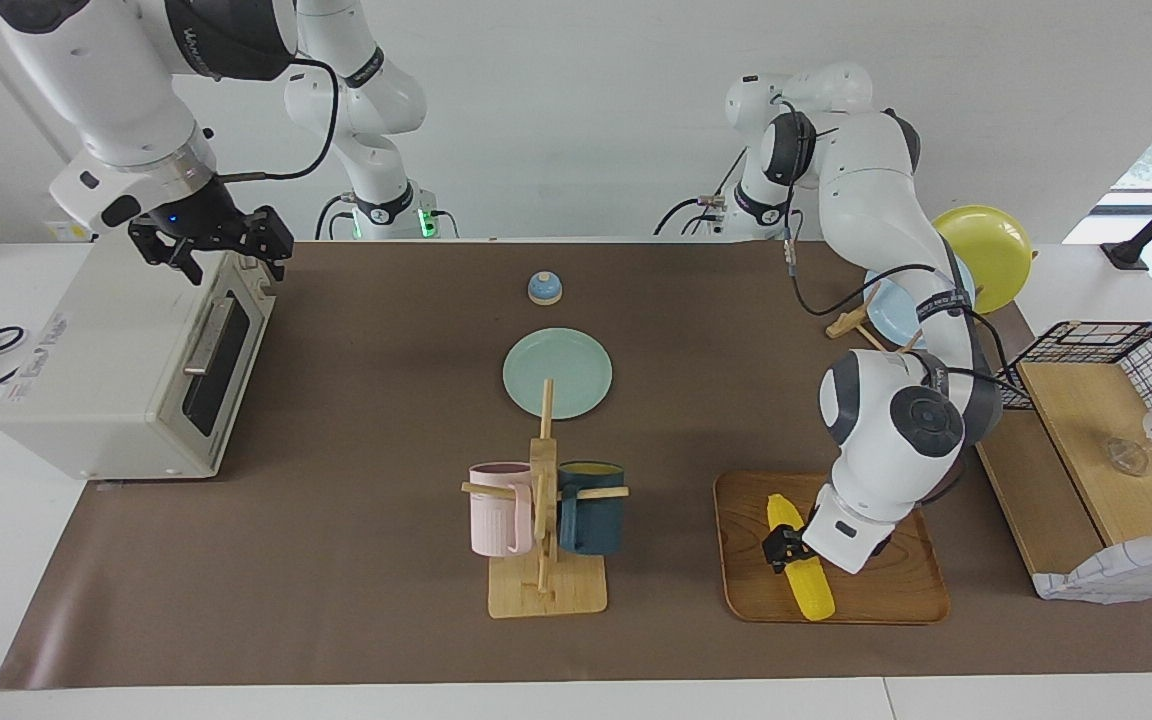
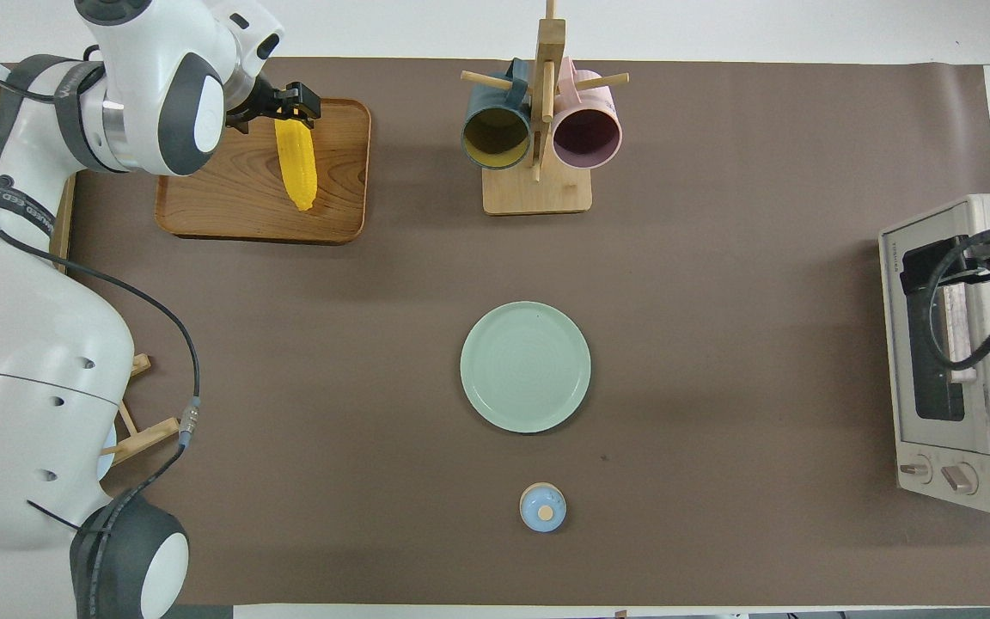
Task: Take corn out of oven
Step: 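Open the left gripper to release the corn on the tray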
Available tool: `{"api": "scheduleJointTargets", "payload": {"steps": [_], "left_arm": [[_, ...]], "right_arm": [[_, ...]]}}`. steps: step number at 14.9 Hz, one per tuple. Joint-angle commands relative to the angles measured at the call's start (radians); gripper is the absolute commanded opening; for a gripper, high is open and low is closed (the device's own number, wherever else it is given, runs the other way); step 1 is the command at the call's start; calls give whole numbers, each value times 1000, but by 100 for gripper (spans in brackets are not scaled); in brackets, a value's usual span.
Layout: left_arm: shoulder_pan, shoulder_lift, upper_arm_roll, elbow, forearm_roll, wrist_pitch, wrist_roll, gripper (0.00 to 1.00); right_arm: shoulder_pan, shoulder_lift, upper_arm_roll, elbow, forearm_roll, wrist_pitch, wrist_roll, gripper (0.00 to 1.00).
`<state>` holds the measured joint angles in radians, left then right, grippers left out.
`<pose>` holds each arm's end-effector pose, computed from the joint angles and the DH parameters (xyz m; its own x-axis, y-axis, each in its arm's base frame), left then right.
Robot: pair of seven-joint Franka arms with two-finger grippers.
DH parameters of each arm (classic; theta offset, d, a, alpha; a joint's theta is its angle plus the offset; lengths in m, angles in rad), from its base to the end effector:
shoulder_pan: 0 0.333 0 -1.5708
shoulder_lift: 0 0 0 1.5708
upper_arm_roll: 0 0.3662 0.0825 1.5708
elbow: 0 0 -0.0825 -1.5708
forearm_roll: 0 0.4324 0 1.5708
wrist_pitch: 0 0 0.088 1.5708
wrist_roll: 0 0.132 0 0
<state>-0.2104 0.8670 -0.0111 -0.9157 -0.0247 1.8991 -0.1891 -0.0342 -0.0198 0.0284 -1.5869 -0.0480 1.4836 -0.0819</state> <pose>0.8543 -0.1909 0.3760 0.9940 -0.0184 0.1078 -0.0243 -0.9983 0.0538 0.5840 -0.0099 0.6461 0.9936 0.0717 -0.0870 0.0756 -0.9963 0.0416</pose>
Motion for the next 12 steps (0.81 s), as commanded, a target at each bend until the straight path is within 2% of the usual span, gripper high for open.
{"api": "scheduleJointTargets", "payload": {"steps": [1, 4, 9, 12], "left_arm": [[12, -202, -4, -170, 9, -67, 8, 100], [23, -391, 3, -316, 12, -145, 7, 100], [25, -570, 5, -374, 16, -349, -6, 100], [26, -750, 8, -521, 14, -411, -10, 100]], "right_arm": [[-30, -45, -8, -53, 28, 35, -13, 100], [-27, -48, -16, -51, 28, 32, -6, 100], [-24, -40, -21, -31, 28, 37, -2, 100], [-23, -39, -45, -33, 30, 40, -1, 100]]}}
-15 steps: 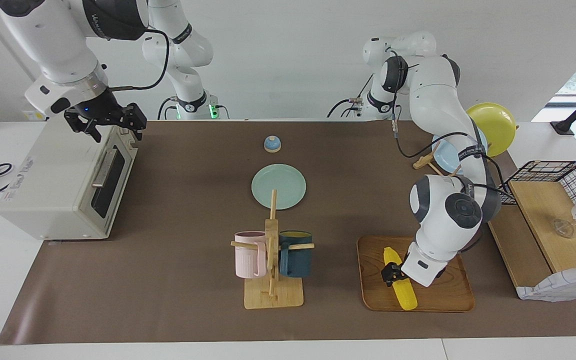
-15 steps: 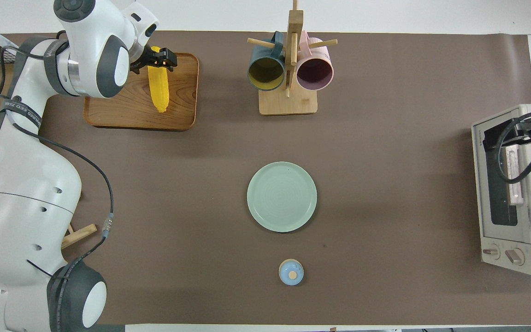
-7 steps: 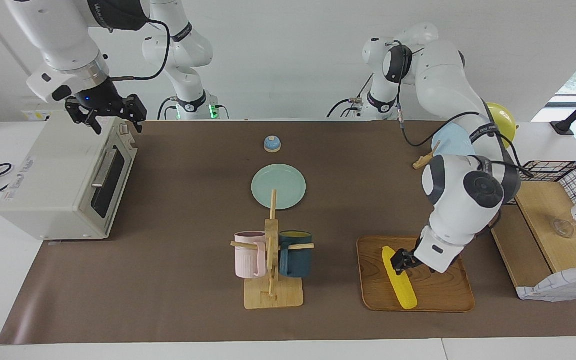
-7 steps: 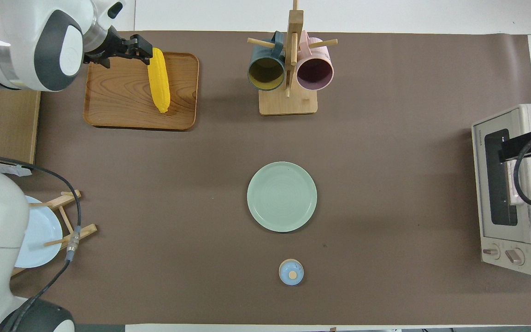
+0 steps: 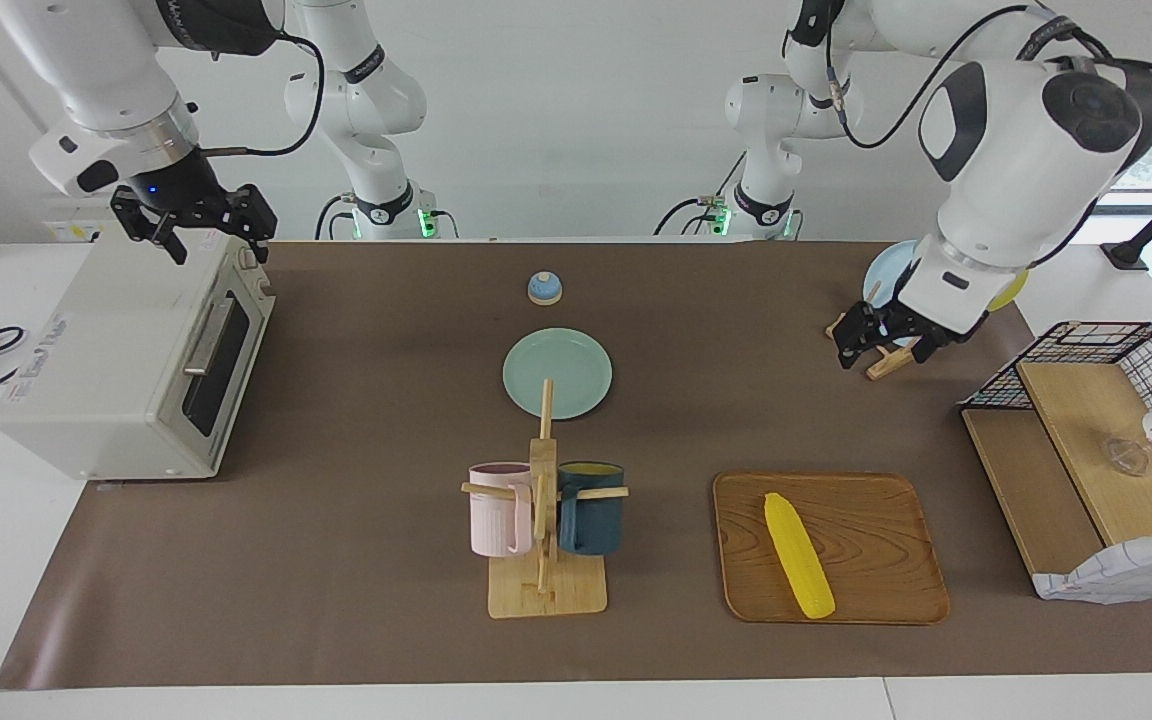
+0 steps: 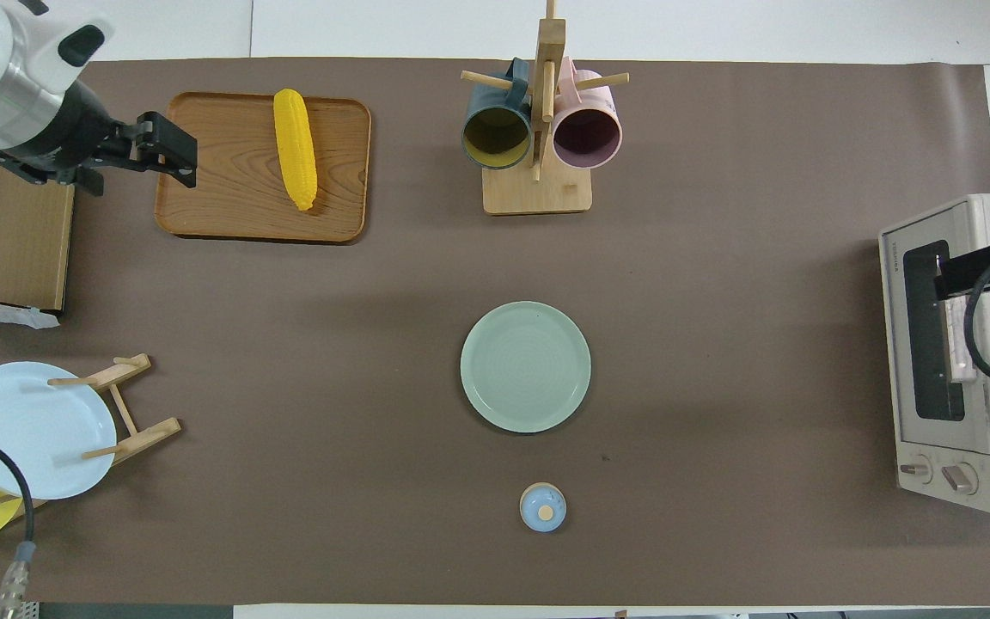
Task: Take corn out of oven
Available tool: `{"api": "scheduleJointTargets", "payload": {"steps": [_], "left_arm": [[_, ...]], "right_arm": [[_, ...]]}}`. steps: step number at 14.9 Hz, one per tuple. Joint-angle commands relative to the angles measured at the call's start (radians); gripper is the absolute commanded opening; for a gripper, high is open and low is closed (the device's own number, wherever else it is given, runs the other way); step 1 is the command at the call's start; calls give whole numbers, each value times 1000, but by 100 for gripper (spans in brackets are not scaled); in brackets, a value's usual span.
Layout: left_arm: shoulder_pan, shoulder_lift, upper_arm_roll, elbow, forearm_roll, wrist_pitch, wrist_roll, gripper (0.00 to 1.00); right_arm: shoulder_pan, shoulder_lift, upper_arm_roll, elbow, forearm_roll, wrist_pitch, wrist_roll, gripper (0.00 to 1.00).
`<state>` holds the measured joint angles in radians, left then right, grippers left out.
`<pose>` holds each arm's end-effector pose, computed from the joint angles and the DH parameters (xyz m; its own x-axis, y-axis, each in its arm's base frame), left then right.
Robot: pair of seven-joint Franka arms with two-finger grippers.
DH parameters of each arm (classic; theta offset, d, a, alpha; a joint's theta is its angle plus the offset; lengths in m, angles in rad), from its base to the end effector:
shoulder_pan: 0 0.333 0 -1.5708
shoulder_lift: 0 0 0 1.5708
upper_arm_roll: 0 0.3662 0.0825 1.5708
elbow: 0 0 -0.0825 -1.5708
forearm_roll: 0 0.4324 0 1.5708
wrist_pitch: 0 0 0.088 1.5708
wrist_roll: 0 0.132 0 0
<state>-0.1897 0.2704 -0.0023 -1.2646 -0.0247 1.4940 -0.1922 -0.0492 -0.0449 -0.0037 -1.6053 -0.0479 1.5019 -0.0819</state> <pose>0.6757 -0.1346 0.6263 0.9990 -0.0015 -0.0450 -0.0007 -0.9999 0.0170 0.5765 -0.0372 0.6528 0.9977 0.0257 -0.0621 0.0284 -0.9987 0.0428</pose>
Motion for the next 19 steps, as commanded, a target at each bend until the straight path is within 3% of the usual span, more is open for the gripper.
{"api": "scheduleJointTargets", "payload": {"steps": [1, 3, 5, 9, 14, 19], "left_arm": [[6, -208, -1, -229, 14, -9, -9, 100], [9, -313, -1, -327, 14, -29, -41, 100], [13, -349, 1, -348, 14, -108, -43, 100], [123, -338, -91, -343, 9, -139, -33, 100], [134, -283, -101, -228, 9, -197, -38, 100], [128, -290, -88, -243, -46, -164, -41, 100]], "right_arm": [[-9, -15, -13, -16, 30, 24, -1, 100], [-1, -13, -12, -18, 30, 28, -1, 100], [2, -13, -12, -24, 30, 26, -1, 100], [-11, -15, -13, -27, 30, 15, -7, 100], [-4, -15, -12, -27, 30, 14, -7, 100], [-8, -15, -12, -27, 30, 14, -7, 100]]}}
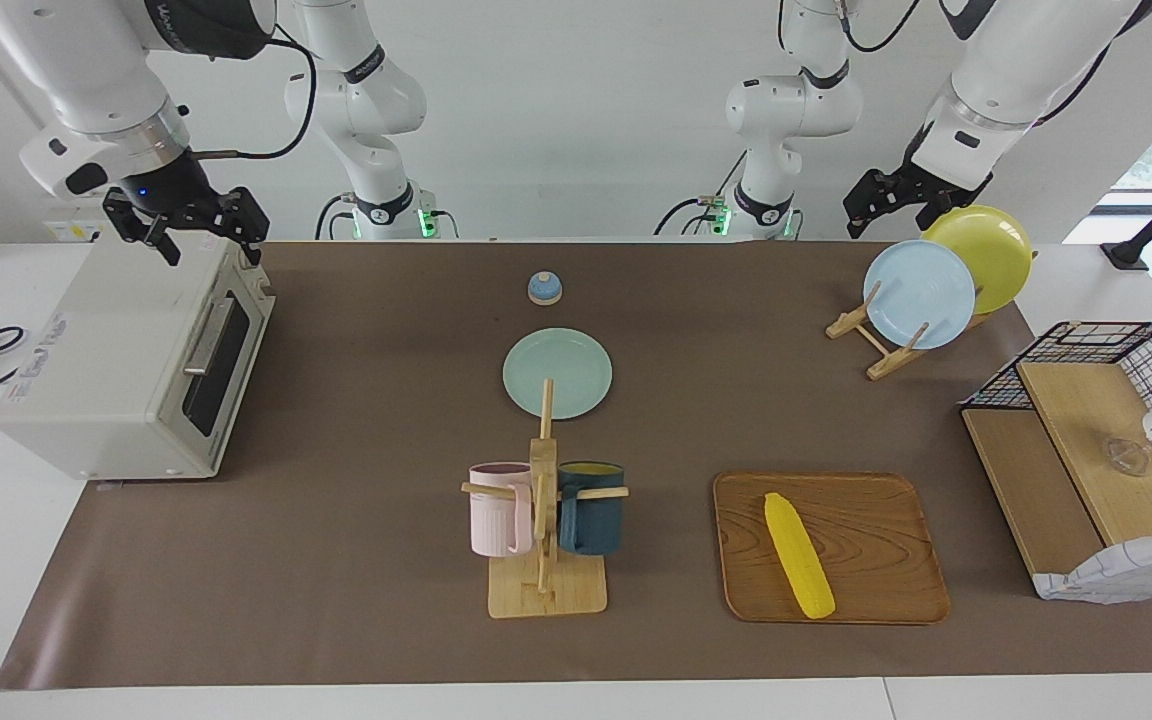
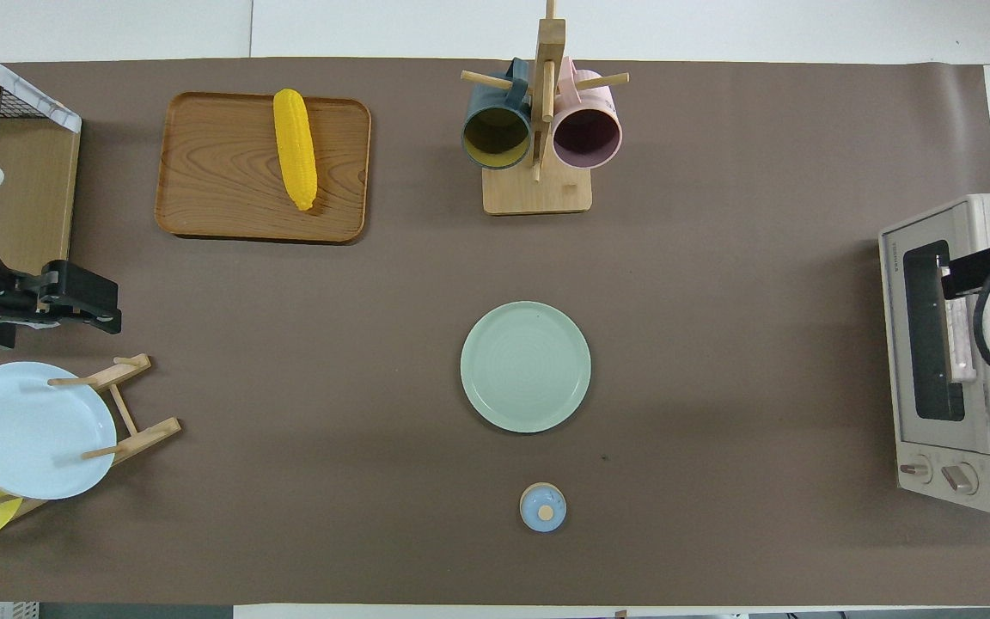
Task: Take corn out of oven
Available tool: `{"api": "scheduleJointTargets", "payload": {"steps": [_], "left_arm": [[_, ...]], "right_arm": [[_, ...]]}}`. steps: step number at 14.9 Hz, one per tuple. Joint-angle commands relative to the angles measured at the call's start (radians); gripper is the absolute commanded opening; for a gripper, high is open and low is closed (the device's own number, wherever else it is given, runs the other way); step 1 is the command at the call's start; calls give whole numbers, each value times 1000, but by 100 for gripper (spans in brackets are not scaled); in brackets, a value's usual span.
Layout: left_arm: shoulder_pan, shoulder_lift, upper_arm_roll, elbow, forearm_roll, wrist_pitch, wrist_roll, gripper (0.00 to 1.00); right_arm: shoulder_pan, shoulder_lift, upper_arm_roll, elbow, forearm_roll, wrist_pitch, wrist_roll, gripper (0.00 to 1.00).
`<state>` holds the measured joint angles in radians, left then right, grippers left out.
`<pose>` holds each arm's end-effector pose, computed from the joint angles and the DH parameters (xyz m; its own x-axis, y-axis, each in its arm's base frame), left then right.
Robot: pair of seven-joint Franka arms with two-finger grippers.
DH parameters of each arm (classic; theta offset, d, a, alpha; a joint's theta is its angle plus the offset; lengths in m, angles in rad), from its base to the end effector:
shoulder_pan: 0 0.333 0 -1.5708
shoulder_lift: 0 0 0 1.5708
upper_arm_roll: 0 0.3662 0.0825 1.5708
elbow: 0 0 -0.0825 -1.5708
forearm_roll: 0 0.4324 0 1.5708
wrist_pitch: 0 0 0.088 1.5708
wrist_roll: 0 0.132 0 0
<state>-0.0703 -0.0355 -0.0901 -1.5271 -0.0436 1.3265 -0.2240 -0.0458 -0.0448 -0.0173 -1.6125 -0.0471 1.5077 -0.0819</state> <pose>0.5507 -0.0968 0.6737 0.9840 0.0558 -0.1691 0.0571 -0.9984 0.0028 0.5765 -0.0431 0.6495 0.9979 0.0159 -0.0635 0.0186 -0.9990 0.0412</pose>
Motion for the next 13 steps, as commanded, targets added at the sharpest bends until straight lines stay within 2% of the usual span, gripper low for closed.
{"api": "scheduleJointTargets", "payload": {"steps": [1, 6, 13], "left_arm": [[7, 16, 0, 18, -27, 10, -9, 100], [6, 16, 0, -22, -22, 72, 2, 100], [6, 19, -5, -13, -16, 71, 3, 100]], "right_arm": [[-9, -15, 2, -20, 29, 8, -7, 100], [-11, -15, 2, -20, 29, 8, -7, 100], [-11, -15, 2, -20, 29, 8, -7, 100]]}}
